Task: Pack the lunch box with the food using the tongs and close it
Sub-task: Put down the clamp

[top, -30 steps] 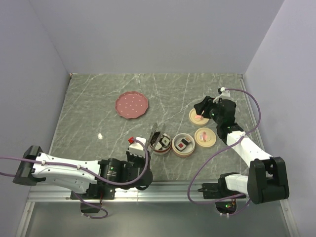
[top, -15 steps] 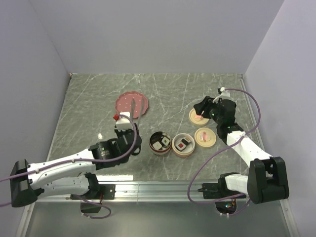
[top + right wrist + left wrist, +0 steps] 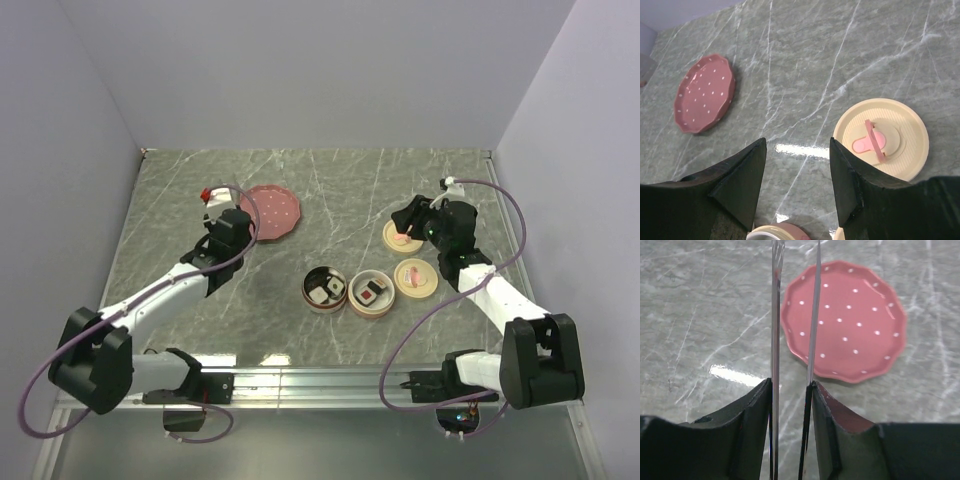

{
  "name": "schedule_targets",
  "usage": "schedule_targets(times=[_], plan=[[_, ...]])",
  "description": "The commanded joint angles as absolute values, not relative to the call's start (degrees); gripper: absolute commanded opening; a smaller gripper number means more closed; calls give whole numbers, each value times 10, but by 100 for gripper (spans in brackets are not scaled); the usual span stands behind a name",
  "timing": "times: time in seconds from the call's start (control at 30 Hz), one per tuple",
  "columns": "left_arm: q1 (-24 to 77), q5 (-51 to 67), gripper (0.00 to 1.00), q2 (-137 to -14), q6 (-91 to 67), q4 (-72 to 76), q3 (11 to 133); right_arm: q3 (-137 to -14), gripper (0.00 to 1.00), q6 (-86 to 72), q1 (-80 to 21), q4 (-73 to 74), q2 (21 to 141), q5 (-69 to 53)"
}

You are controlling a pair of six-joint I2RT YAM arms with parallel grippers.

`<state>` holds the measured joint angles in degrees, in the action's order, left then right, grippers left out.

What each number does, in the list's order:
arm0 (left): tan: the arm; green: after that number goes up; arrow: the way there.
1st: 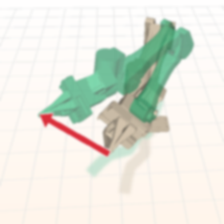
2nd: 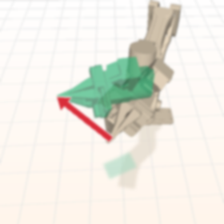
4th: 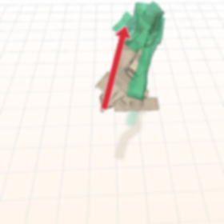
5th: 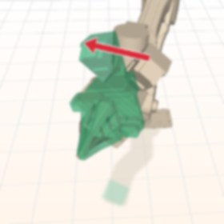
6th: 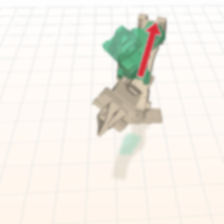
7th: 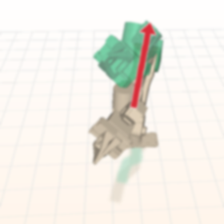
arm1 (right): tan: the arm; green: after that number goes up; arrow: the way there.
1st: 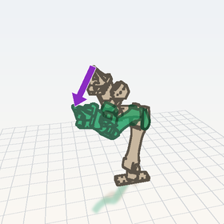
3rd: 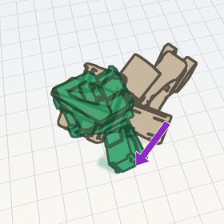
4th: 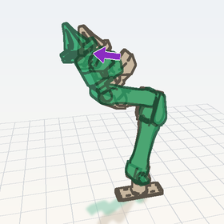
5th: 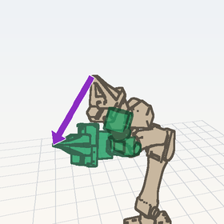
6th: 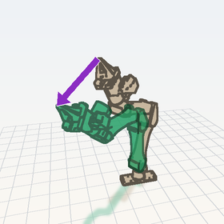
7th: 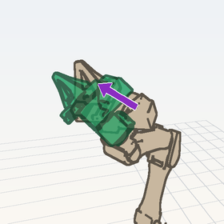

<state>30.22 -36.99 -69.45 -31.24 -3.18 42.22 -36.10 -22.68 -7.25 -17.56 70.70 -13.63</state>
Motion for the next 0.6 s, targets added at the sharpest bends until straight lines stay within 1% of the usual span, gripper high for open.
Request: schedule_targets(times=[0.0,0.3,0.57], plan=[[268,-331,43,-714,-277,48,424,-375,61,-223,-69,-207,708,-141],[190,-316,43,-774,-284,65,445,-378,61,-223,-69,-207,720,-138],[162,-300,43,-855,-297,80,468,-374,61,-223,-69,-210,722,-137]])
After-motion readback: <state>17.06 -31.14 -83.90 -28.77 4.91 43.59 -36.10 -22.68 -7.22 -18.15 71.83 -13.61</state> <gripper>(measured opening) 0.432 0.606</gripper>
